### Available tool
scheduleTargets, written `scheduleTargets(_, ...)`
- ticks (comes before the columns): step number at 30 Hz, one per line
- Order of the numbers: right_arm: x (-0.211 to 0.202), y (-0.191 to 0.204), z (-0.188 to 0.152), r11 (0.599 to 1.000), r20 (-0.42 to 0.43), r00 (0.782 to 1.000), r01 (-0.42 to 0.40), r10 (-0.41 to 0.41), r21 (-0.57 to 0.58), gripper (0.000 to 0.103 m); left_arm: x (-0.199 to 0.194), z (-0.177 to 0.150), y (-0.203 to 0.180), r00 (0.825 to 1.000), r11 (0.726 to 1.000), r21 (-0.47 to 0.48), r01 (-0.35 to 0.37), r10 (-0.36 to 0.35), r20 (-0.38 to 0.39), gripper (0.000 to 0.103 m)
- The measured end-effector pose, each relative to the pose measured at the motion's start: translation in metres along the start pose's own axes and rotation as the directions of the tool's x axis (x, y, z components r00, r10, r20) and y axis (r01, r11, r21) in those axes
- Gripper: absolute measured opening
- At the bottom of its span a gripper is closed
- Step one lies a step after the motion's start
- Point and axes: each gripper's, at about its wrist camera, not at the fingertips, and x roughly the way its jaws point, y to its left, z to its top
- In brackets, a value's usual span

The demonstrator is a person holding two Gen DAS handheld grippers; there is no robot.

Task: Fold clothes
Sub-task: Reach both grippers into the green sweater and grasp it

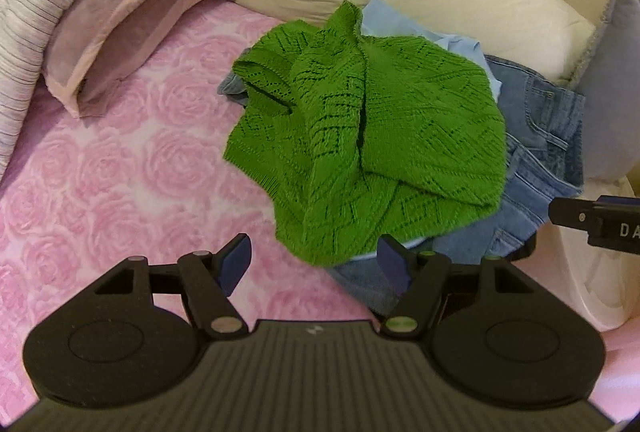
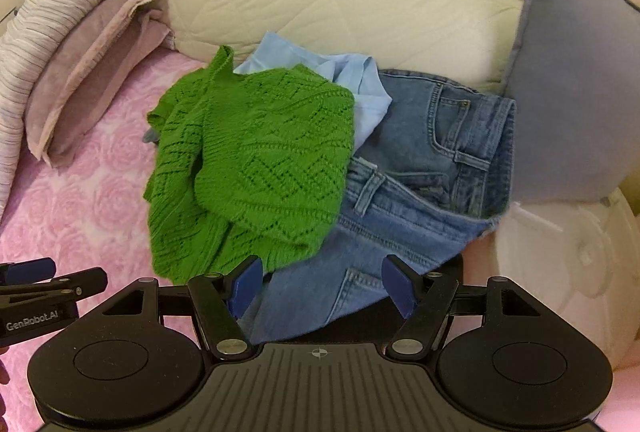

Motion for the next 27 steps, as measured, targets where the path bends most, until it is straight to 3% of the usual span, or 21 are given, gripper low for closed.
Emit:
scheduleTargets(21, 0.115, -0.011, 0.069, 0.999, -0.133, 0.991, -0.028, 0.024, -0.024, 0.070, 0.139, 0.064, -0.005, 0.993, 0.998, -0.067, 0.014, -0.022, -0.115, 0.066)
scheduleTargets(24, 0.126, -0.012, 0.070, 0.999, -0.152, 0.988, -0.026, 0.022, -0.026, 0.070, 0.152, 0.067, -0.005, 0.991, 0.997, -0.075, 0.032, -0.041, -0.124, 0.057)
scheduleTargets(27, 0.134, -0.013, 0.071, 0.999, -0.165, 0.986, -0.027, 0.023, -0.026, 0.069, 0.161, 0.067, -0.006, 0.985, 0.993, -0.070, 0.097, -0.106, -0.138, 0.025)
